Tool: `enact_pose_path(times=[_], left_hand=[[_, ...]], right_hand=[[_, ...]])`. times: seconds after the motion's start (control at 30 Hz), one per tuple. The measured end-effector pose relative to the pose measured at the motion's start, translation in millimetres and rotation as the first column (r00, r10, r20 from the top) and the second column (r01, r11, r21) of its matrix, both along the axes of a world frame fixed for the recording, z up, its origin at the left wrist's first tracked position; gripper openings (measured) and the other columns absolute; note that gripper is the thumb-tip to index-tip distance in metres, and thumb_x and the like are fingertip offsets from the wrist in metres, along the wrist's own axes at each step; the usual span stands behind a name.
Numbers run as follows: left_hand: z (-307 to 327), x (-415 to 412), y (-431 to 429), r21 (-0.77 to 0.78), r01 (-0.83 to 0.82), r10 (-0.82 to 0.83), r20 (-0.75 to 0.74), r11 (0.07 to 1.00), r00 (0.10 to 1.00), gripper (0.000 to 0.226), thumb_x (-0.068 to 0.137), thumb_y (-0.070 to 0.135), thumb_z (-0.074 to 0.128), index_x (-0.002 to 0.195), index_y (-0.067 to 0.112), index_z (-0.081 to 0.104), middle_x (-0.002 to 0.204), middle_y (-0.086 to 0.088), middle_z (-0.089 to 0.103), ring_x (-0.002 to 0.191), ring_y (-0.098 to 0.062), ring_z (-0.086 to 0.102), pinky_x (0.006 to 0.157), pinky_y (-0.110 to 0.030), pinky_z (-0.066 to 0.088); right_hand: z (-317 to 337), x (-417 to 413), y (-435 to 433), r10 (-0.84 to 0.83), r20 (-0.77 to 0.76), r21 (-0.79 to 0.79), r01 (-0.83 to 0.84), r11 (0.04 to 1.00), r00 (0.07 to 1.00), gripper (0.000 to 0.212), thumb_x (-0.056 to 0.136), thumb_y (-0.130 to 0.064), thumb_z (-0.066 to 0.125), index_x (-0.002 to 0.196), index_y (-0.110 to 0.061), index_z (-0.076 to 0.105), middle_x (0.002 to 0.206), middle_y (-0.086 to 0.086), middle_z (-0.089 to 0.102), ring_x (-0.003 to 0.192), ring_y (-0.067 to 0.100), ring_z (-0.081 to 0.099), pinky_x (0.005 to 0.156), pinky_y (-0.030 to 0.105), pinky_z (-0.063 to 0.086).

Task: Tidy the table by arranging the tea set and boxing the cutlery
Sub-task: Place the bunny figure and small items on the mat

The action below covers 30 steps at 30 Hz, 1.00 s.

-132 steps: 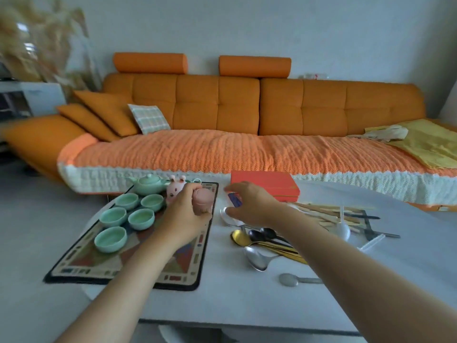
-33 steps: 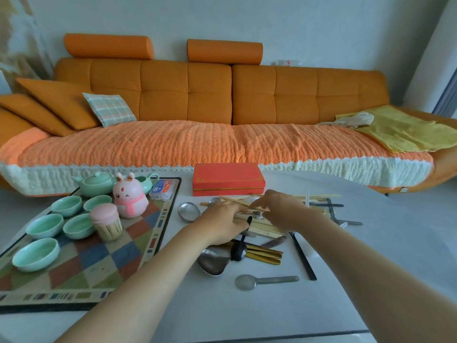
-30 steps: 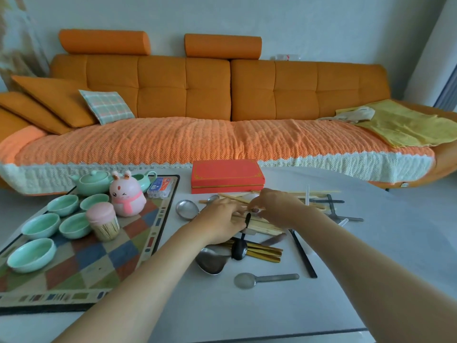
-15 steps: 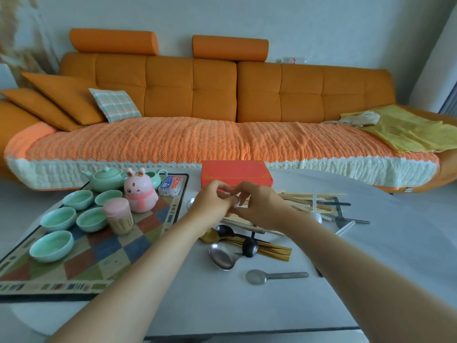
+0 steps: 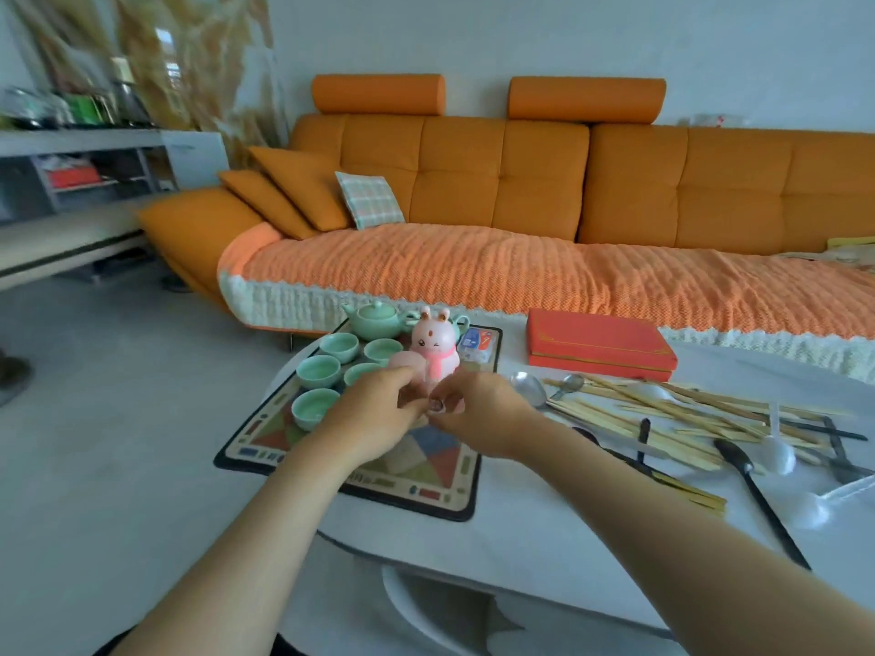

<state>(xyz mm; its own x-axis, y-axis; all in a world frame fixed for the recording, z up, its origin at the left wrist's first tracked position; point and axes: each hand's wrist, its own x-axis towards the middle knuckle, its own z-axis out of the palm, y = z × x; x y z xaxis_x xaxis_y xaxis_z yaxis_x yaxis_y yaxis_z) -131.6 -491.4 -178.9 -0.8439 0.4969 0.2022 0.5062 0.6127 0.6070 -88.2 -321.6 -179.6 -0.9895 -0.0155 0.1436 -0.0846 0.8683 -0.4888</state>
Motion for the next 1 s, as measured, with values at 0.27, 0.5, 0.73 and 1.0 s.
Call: enact_pose_path(times=[0.27,0.5,0.73,1.0], left_hand=[[3.7,-10.5,-54.0,-0.093,-0.171,0.147,-0.228,0.981,0.963,0.016,0.084,0.035,0.068,0.093,0.032,0.055,0.099,0.014,0.054,0.096,-0.011,0.053,0.075,-0.030,0.047],[-15.2,-21.7,-73.0,-0.292,-0.233,0.208,-0.113,0.928,0.972,0.056,0.086,0.048,0.061,0.132,0.026,0.041,0.132,-0.001,0.033,0.129,-0.024,0.027,0.096,-0.036,0.037],[-11.1,-19.4,-71.6,-0.343,-0.293,0.209,-0.262,0.893,0.942,0.046,0.089,0.035,0.059,0.132,0.025,0.045,0.131,-0.003,0.041,0.123,-0.025,0.034,0.093,-0.034,0.036],[18.5,5.3,-10.4,0.020,-0.076,0.078,-0.375,0.997,0.924,0.018,0.089,0.036,0.061,0.103,0.026,0.056,0.107,0.006,0.050,0.108,-0.017,0.043,0.088,-0.033,0.041]], right_hand=[[-17.7,-22.4,-53.4,0.036,0.060,0.138,-0.044,0.989,0.998,0.029,0.088,-0.046,0.058,0.110,-0.030,0.068,0.097,-0.007,0.069,0.086,0.017,0.063,0.076,0.037,0.056],[-23.0,-21.9,-65.1,-0.015,0.043,0.216,0.006,0.976,0.999,0.027,0.089,-0.050,0.055,0.104,-0.033,0.069,0.085,-0.010,0.068,0.079,0.016,0.063,0.068,0.034,0.056],[-20.9,-19.2,-67.4,-0.023,0.054,0.238,0.009,0.971,0.998,0.030,0.089,-0.056,0.057,0.108,-0.034,0.064,0.096,-0.009,0.066,0.085,0.017,0.061,0.070,0.032,0.053],[7.8,5.2,1.8,-0.119,-0.062,0.215,0.130,0.968,0.991,0.024,0.090,-0.049,0.056,0.107,-0.036,0.067,0.097,-0.012,0.068,0.088,0.013,0.063,0.075,0.033,0.054]])
